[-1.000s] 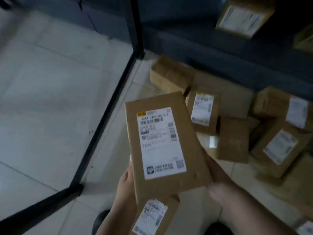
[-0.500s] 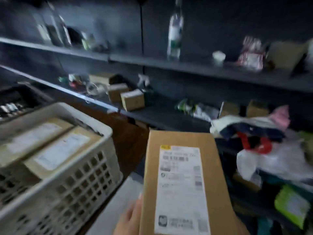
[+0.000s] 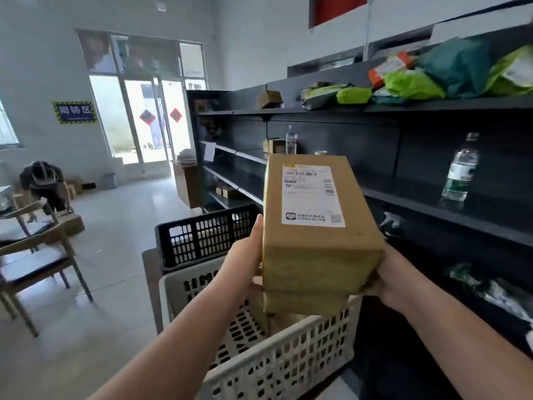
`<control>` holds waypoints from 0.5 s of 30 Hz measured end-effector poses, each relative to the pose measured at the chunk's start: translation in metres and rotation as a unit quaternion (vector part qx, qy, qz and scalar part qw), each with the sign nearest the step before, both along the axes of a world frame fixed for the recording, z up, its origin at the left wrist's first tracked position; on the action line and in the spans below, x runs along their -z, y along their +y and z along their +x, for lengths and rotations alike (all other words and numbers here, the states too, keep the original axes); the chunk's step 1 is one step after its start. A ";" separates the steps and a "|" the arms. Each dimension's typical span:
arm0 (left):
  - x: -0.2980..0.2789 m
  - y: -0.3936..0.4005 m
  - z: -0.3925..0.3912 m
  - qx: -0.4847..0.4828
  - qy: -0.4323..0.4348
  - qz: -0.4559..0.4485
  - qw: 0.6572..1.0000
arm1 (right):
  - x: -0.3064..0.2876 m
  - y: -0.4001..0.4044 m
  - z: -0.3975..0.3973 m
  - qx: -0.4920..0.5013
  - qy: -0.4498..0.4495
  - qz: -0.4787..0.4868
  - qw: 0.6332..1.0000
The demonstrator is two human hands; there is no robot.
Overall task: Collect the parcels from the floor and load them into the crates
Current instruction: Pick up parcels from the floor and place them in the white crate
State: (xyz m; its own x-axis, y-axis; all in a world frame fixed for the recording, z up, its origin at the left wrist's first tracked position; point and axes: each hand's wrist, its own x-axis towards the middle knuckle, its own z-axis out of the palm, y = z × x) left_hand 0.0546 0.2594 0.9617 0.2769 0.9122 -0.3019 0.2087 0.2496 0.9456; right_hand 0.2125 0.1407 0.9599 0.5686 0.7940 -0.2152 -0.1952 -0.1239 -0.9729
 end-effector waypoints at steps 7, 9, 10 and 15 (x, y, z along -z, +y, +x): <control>0.051 0.077 -0.104 -0.060 -0.014 -0.038 0.997 | 0.031 0.116 -0.076 -0.133 -0.022 -0.109 0.985; 0.068 0.096 -0.119 -0.056 -0.011 -0.057 0.997 | 0.044 0.138 -0.085 -0.165 -0.021 -0.133 0.977; 0.076 0.103 -0.126 -0.055 0.009 -0.043 0.998 | 0.053 0.148 -0.086 -0.171 -0.075 -0.152 0.971; 0.086 0.136 -0.163 -0.123 0.048 0.139 0.981 | 0.087 0.161 -0.084 -0.118 -0.352 -0.097 0.923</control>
State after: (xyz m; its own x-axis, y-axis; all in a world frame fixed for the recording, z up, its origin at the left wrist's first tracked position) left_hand -0.1089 0.3957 0.8755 0.0212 0.9987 -0.0455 0.2664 0.0382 0.9631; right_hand 0.1286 0.3018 0.8732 0.4382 0.8988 -0.0094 0.5325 -0.2681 -0.8029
